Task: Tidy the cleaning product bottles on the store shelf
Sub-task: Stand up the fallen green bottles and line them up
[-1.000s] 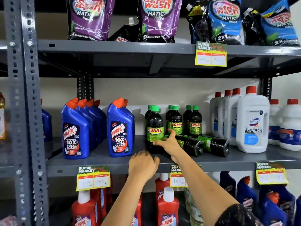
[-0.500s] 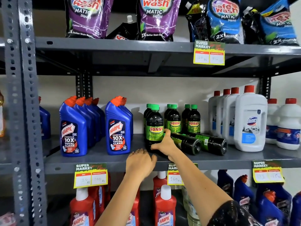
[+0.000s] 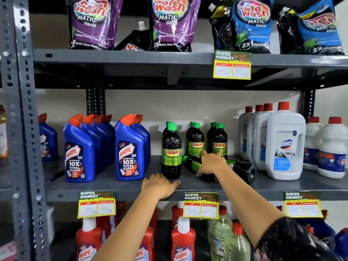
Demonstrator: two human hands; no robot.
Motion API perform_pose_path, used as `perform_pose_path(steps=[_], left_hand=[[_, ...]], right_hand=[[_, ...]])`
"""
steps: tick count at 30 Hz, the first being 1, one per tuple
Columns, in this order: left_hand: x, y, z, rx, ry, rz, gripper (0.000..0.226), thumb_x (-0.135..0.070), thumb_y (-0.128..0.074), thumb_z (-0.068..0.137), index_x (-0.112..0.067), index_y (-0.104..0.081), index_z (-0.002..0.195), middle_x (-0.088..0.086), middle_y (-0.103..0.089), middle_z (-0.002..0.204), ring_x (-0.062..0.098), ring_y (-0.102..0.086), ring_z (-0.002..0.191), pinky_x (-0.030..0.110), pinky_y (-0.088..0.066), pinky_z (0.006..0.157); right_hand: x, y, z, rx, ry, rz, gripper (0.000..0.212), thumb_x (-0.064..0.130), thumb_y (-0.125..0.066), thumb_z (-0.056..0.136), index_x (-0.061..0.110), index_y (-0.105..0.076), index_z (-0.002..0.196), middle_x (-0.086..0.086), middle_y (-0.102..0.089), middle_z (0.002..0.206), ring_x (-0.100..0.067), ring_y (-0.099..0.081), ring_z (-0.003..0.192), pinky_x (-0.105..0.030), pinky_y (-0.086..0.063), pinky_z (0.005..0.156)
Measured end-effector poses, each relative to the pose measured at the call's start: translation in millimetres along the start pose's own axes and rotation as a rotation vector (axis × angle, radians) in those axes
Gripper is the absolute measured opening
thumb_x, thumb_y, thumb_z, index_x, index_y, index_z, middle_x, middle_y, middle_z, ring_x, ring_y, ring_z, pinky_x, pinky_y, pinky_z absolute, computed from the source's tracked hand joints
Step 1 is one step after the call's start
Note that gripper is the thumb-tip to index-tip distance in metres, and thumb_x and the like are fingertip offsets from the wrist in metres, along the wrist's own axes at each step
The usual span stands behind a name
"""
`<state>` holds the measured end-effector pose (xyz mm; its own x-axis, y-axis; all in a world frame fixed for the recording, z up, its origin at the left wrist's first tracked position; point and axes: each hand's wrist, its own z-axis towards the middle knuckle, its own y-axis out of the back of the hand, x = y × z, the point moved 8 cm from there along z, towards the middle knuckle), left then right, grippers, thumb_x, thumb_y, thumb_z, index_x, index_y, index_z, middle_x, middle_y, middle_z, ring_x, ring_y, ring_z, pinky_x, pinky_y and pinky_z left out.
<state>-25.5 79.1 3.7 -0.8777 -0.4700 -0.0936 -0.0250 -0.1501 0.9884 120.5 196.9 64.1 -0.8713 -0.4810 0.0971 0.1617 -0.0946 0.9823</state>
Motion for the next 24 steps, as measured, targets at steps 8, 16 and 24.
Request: perform_pose_path(steps=[8, 16, 24], left_hand=[[-0.9, 0.8, -6.9, -0.124, 0.003, -0.04, 0.082, -0.069, -0.023, 0.087, -0.012, -0.035, 0.145, 0.012, -0.039, 0.151, 0.026, -0.037, 0.138, 0.039, -0.031, 0.111], [-3.1, 5.4, -10.0, -0.148, 0.005, -0.049, 0.074, -0.066, -0.027, 0.088, -0.017, -0.039, 0.143, 0.009, -0.043, 0.148, 0.024, -0.042, 0.135, 0.037, -0.034, 0.105], [-1.1, 3.7, -9.2, -0.142, 0.015, -0.023, 0.08, -0.07, -0.024, 0.087, -0.014, -0.039, 0.143, 0.008, -0.04, 0.151, 0.024, -0.04, 0.136, 0.037, -0.035, 0.103]], right_hand=[[-5.6, 10.4, -10.1, -0.475, 0.086, 0.317, 0.096, 0.044, -0.077, 0.067, 0.024, -0.024, 0.145, -0.012, -0.068, 0.114, -0.036, -0.045, 0.122, -0.044, -0.042, 0.096], [-11.9, -1.2, -21.4, -0.568, 0.138, 0.879, 0.076, 0.035, -0.076, 0.077, 0.019, -0.035, 0.139, -0.012, -0.065, 0.113, -0.034, -0.053, 0.111, -0.036, -0.044, 0.081], [-26.7, -9.4, -9.5, -0.396, 0.145, 1.034, 0.084, 0.017, -0.067, 0.086, 0.011, -0.013, 0.15, -0.016, -0.034, 0.145, -0.026, -0.05, 0.117, -0.036, -0.038, 0.102]])
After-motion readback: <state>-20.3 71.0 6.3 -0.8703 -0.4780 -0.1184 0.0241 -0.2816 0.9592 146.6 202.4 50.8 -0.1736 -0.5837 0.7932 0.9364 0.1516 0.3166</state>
